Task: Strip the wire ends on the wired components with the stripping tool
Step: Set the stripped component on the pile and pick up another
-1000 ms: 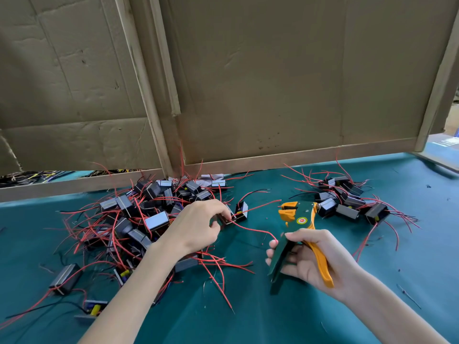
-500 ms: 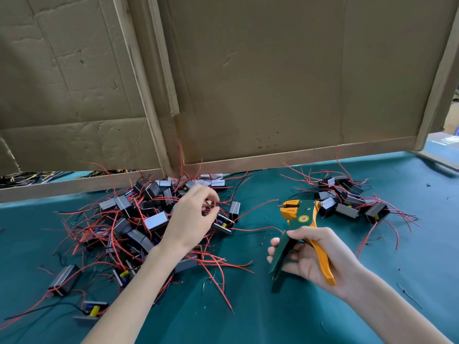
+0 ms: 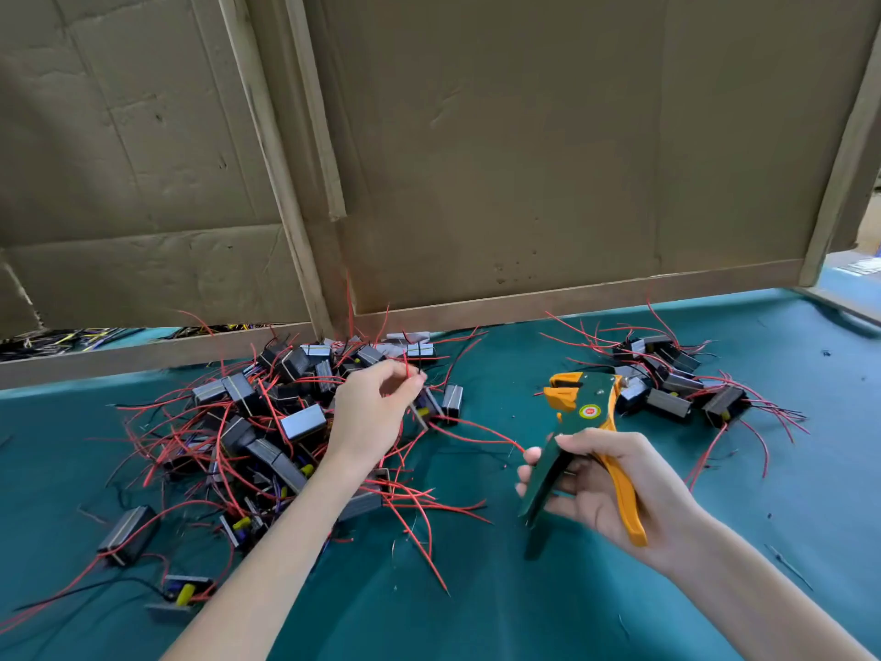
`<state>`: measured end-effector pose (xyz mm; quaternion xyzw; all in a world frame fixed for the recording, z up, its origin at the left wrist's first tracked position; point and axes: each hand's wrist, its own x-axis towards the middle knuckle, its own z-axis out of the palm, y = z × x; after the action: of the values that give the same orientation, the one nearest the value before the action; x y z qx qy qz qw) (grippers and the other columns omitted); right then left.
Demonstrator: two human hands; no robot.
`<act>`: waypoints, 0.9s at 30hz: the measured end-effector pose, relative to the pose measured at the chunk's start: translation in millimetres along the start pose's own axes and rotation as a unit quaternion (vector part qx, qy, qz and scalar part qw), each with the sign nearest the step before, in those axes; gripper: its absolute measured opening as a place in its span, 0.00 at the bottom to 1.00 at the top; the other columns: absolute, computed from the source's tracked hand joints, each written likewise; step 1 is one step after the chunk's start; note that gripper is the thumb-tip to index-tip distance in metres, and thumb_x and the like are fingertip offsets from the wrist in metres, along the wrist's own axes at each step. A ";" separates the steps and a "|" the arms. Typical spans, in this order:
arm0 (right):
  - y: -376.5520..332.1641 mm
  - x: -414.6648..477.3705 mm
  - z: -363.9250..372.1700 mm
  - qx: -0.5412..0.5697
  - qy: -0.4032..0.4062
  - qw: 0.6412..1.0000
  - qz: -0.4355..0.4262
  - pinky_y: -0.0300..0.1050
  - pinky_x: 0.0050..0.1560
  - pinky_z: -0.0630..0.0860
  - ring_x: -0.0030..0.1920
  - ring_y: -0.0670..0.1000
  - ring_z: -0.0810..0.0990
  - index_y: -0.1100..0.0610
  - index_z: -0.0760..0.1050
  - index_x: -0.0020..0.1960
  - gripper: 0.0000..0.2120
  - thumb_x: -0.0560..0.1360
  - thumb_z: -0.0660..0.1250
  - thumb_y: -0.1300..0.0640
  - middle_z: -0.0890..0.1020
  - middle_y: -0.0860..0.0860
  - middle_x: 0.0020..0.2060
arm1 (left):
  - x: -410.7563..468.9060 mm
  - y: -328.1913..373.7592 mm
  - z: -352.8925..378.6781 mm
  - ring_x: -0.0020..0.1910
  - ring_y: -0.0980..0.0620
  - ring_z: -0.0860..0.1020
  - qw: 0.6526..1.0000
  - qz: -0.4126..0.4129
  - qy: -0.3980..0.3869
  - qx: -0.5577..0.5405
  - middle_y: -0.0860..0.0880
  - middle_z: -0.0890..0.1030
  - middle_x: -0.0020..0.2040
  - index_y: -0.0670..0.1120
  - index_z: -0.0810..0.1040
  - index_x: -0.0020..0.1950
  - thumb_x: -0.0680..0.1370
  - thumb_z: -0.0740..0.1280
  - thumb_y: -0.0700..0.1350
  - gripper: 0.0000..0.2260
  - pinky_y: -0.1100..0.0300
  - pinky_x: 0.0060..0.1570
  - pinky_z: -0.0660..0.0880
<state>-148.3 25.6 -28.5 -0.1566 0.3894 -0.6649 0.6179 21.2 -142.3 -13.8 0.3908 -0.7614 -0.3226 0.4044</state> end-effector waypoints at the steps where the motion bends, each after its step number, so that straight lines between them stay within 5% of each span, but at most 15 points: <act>1: -0.4 -0.4 0.2 0.001 0.003 1.000 -0.012 0.58 0.39 0.82 0.38 0.63 0.82 0.62 0.69 0.44 0.09 0.65 0.65 0.65 0.80 0.65 0.39 | 0.4 3.7 -1.0 0.44 0.54 0.82 0.998 0.000 -0.009 -0.060 0.52 0.85 0.41 0.48 0.81 0.42 0.77 0.68 0.40 0.06 0.66 0.49 0.74; 4: -3.1 -2.2 1.0 -0.006 0.005 0.999 -0.049 0.57 0.38 0.82 0.37 0.63 0.83 0.64 0.71 0.43 0.08 0.64 0.65 0.64 0.81 0.65 0.38 | -0.8 17.0 -5.0 0.47 0.59 0.82 0.985 0.028 -0.032 -0.168 0.53 0.85 0.42 0.49 0.81 0.47 0.78 0.66 0.37 0.08 0.71 0.48 0.73; 9: -11.2 -6.0 2.5 -0.090 -0.023 0.990 -0.106 0.57 0.39 0.82 0.37 0.62 0.82 0.62 0.78 0.35 0.03 0.66 0.66 0.64 0.79 0.64 0.37 | -2.7 41.2 -18.8 0.43 0.60 0.80 0.976 0.067 -0.097 -0.184 0.52 0.84 0.41 0.50 0.83 0.48 0.77 0.67 0.39 0.08 0.71 0.47 0.73; 14: -15.6 -10.1 -0.3 -0.196 -0.075 0.967 -0.146 0.59 0.41 0.80 0.36 0.64 0.80 0.63 0.75 0.47 0.12 0.65 0.72 0.65 0.78 0.65 0.36 | -9.4 59.8 -30.8 0.41 0.47 0.77 0.970 0.107 -0.173 -0.135 0.36 0.81 0.45 0.53 0.85 0.44 0.75 0.70 0.44 0.05 0.47 0.53 0.76; 17: -14.4 -14.6 0.1 -0.254 -0.120 0.950 -0.138 0.57 0.43 0.79 0.37 0.65 0.81 0.59 0.80 0.45 0.11 0.64 0.77 0.61 0.80 0.65 0.36 | -14.8 68.2 -30.8 0.43 0.33 0.77 0.970 0.108 -0.175 -0.128 0.36 0.82 0.44 0.55 0.85 0.42 0.72 0.70 0.47 0.04 0.37 0.53 0.74; 21: -9.6 -20.1 3.8 -0.272 -0.186 0.938 -0.107 0.56 0.44 0.79 0.38 0.65 0.81 0.60 0.79 0.46 0.10 0.66 0.76 0.60 0.81 0.64 0.37 | -17.6 72.3 -30.1 0.36 0.45 0.76 0.967 0.118 -0.186 -0.125 0.42 0.82 0.37 0.50 0.85 0.41 0.72 0.73 0.48 0.02 0.50 0.42 0.72; 27: -3.5 -23.0 8.0 -0.290 -0.227 0.925 -0.090 0.51 0.45 0.78 0.39 0.63 0.81 0.60 0.78 0.47 0.10 0.69 0.75 0.58 0.82 0.62 0.38 | -19.3 77.0 -33.0 0.36 0.56 0.76 0.961 0.119 -0.222 -0.118 0.52 0.80 0.34 0.46 0.84 0.41 0.71 0.72 0.43 0.02 0.66 0.40 0.71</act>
<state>-140.9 44.5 -14.6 -0.5100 0.3992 -0.5221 0.5549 31.2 -94.2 56.7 0.1654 -0.8297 -0.4382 0.3036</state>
